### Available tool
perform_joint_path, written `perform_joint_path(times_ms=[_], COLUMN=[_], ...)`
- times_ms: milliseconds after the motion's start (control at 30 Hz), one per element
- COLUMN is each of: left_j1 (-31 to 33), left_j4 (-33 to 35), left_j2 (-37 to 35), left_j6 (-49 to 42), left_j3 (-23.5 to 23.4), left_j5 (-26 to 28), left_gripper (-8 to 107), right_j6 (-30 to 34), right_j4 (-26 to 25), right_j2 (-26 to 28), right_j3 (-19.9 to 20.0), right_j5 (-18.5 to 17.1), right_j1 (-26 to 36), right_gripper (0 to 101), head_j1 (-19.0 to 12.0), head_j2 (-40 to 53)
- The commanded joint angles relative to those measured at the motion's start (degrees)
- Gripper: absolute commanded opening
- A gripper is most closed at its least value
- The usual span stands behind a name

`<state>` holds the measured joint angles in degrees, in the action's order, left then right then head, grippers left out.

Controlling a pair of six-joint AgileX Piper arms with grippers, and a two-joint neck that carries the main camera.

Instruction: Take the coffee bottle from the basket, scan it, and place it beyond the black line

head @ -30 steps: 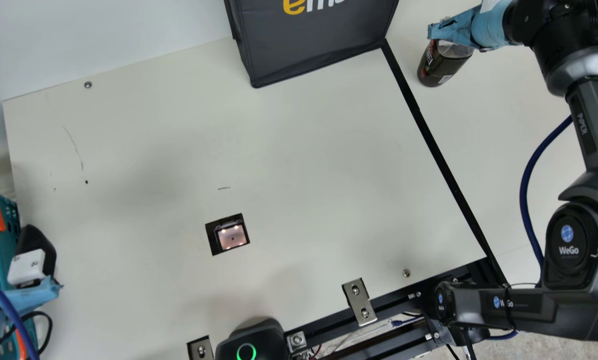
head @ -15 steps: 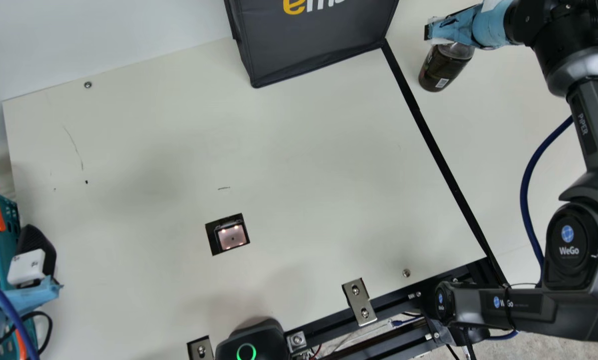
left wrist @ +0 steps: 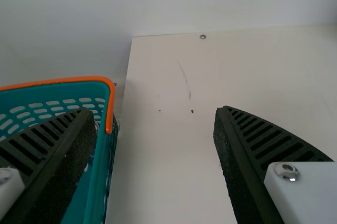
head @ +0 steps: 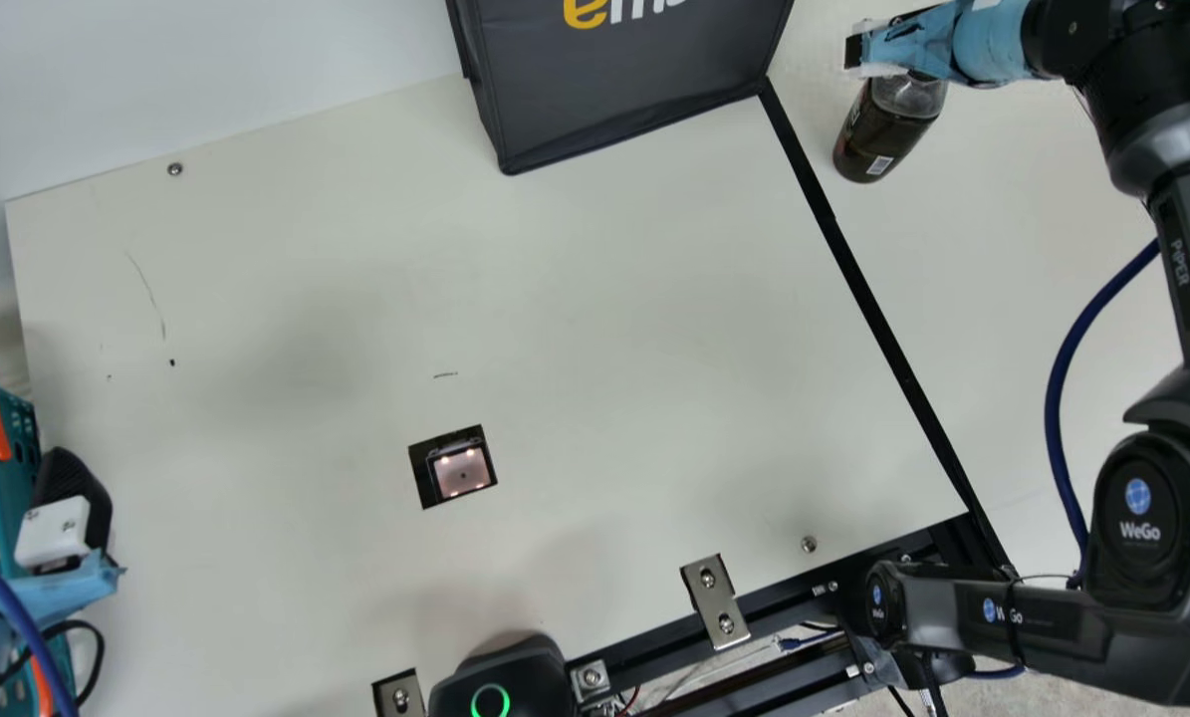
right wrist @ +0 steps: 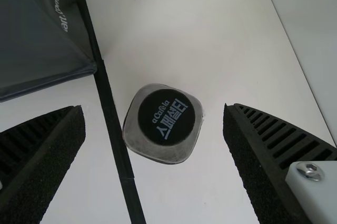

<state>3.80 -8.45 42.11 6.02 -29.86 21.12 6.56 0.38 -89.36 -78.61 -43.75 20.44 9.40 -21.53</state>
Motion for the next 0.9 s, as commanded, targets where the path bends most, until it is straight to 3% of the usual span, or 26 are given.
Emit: perform_joint_path(times_ms=[0, 333, 867], left_j1=[0.0, 0.0, 0.0], left_j4=[0.0, 0.0, 0.0], left_j2=[0.0, 0.0, 0.0], left_j6=[0.0, 0.0, 0.0], left_j3=[0.0, 0.0, 0.0], left_j5=[0.0, 0.0, 0.0], left_gripper=[90, 90, 90], right_j6=[0.23, 1.15, 0.05], right_j4=[0.12, 1.46, 2.34], right_j2=[0.49, 4.8, 14.38], right_j3=[-0.12, 1.51, 10.09], right_j5=[-0.44, -1.62, -1.81], right_j1=[-0.23, -3.0, -10.95], right_gripper=[91, 91, 91], head_j1=[-1.48, -1.48, -1.48], head_j2=[-0.05, -0.05, -0.05])
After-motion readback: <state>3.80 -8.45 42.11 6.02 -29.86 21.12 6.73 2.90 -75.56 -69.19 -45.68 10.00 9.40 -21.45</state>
